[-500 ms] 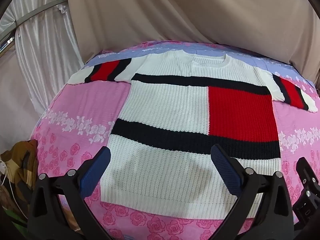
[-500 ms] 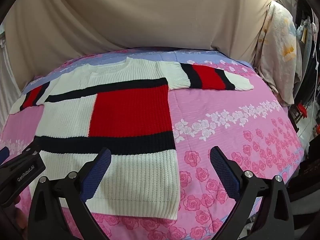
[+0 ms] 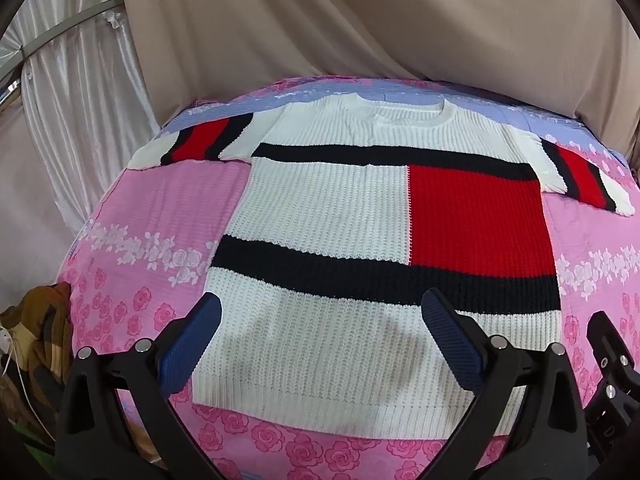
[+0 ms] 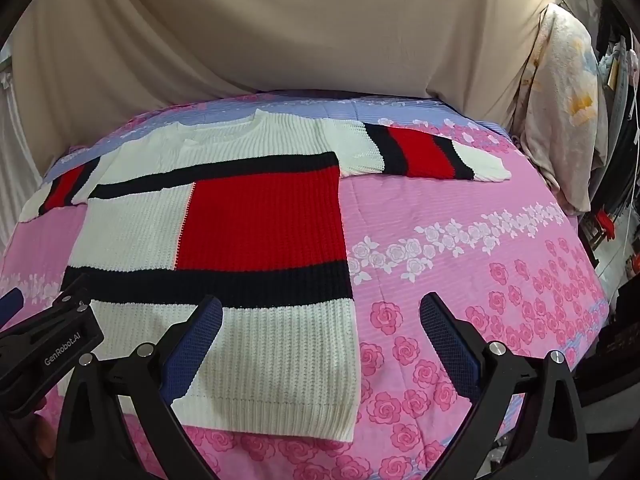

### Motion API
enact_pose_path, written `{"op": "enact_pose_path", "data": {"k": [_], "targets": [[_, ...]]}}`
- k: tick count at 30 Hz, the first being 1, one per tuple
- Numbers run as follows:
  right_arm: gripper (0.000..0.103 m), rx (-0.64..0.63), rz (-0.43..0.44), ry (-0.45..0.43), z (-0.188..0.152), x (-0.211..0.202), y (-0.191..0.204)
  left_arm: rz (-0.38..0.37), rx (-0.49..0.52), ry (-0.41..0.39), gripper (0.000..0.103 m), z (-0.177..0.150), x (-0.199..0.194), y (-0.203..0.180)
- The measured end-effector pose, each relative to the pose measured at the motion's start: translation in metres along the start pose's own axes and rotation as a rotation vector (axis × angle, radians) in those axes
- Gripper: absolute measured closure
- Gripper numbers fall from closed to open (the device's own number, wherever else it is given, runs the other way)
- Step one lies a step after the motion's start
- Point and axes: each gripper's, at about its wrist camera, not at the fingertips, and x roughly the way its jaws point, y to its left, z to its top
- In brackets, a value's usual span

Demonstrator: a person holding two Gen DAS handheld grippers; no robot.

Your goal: Fold small clothes

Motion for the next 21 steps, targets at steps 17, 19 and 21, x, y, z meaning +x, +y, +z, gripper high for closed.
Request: {"op": "enact_pose_path", "data": {"k": [17, 19, 21], "targets": [[0.005, -0.003, 0.037, 0.007, 0.004, 0.0012, -0.002, 0.005, 0.014, 0.004, 0.005, -0.0021, -0.0021, -0.0052], [0.005, -0.004, 0.039, 0.007, 0.0044, 0.0015, -0.0019, 0.009, 0.013, 0.005, 0.005, -0.0024, -0.0024, -0.005], [0.005, -0.002, 0.04, 0.008, 0.005, 0.0022, -0.0024, 0.009, 0.014, 0.005, 0.005, -0.0029, -0.0029, -0.0048]]}}
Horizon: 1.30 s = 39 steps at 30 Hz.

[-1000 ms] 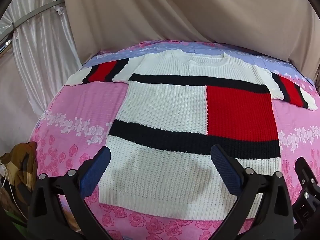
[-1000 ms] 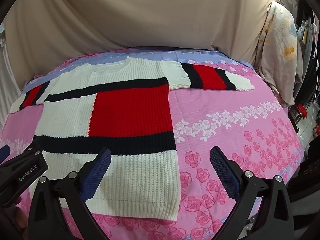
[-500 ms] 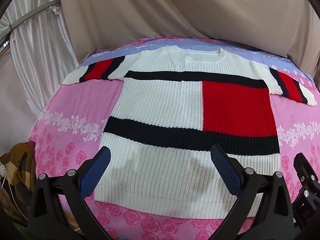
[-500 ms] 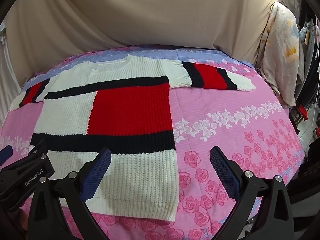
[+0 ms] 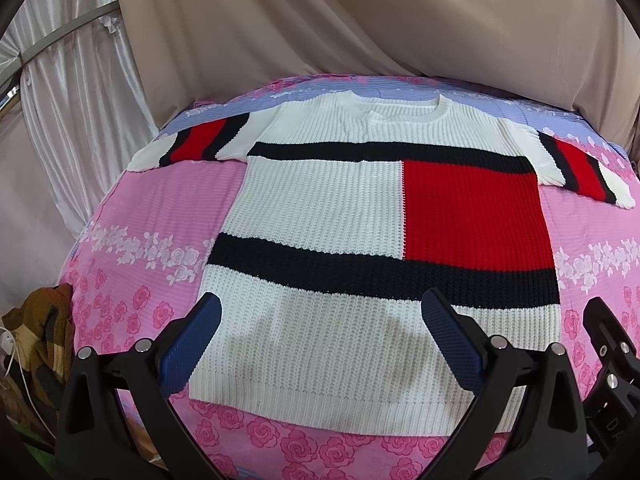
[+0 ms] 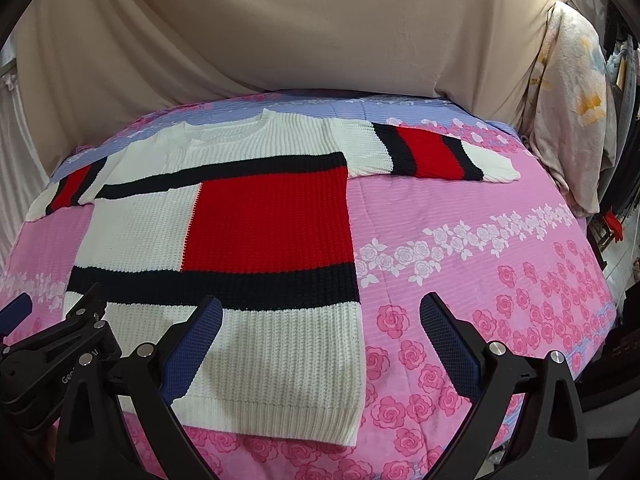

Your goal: Fold small clothes

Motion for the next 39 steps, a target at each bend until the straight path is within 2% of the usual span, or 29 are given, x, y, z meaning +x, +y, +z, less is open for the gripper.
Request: {"op": "enact_pose_path", "data": {"k": [39], "targets": [[0.005, -0.001, 0.001, 0.018, 0.0006, 0.0065, -0.005, 0.0, 0.01, 0.019, 0.005, -0.0012, 0.007, -0.0083]]}}
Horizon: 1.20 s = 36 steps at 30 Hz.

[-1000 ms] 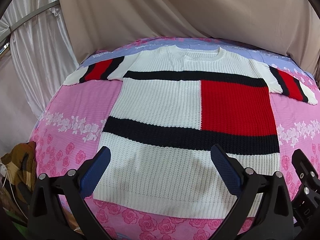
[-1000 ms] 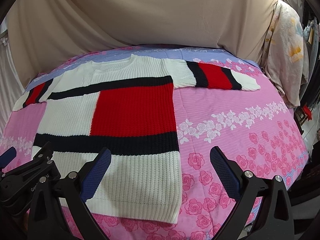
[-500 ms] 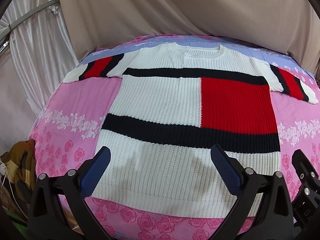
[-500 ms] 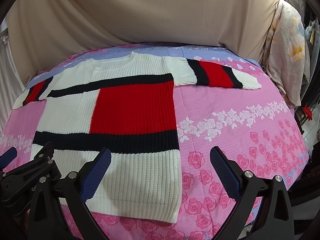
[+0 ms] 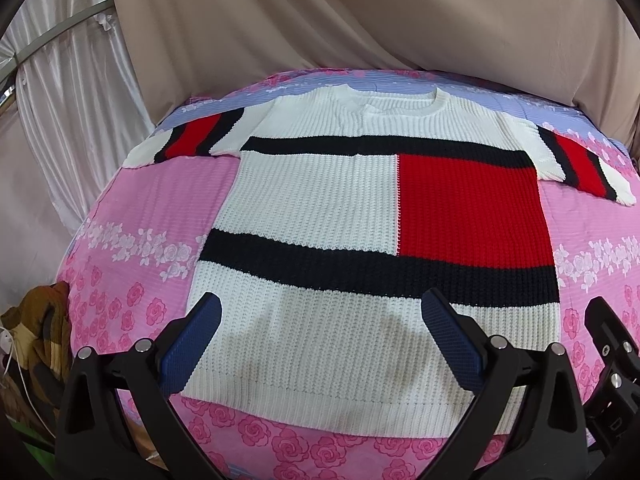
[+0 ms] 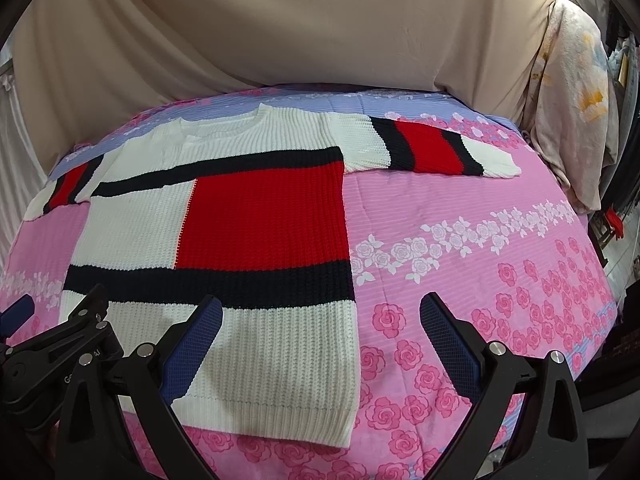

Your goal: Fold small clothes

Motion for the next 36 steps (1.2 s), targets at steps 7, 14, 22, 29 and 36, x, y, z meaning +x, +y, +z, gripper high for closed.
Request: {"op": "enact_pose_path", "data": {"k": [7, 14, 22, 29, 36], "targets": [[0.005, 0.0, 0.0, 0.001, 0.002, 0.0, 0.0, 0.005, 0.002, 0.0, 0.005, 0.001, 0.001, -0.002], [0.005, 0.001, 0.0, 0.002, 0.002, 0.001, 0.001, 0.006, 0.002, 0.0, 0.005, 0.001, 0.001, -0.002], [0.005, 0.004, 0.001, 0.01, 0.003, 0.003, 0.001, 0.004, 0.003, 0.004, 0.005, 0.001, 0.002, -0.002], [0.005, 0.107, 0.088, 0.069, 0.013, 0.043, -0.037, -0.12, -0.08, 0.077, 0.005, 0.008, 0.019, 0.008], [0.007, 0.359, 0.026, 0.069, 0.083, 0.132, -0.193, -0.107, -0.12, 0.077, 0.005, 0.02, 0.037, 0.008]]}}
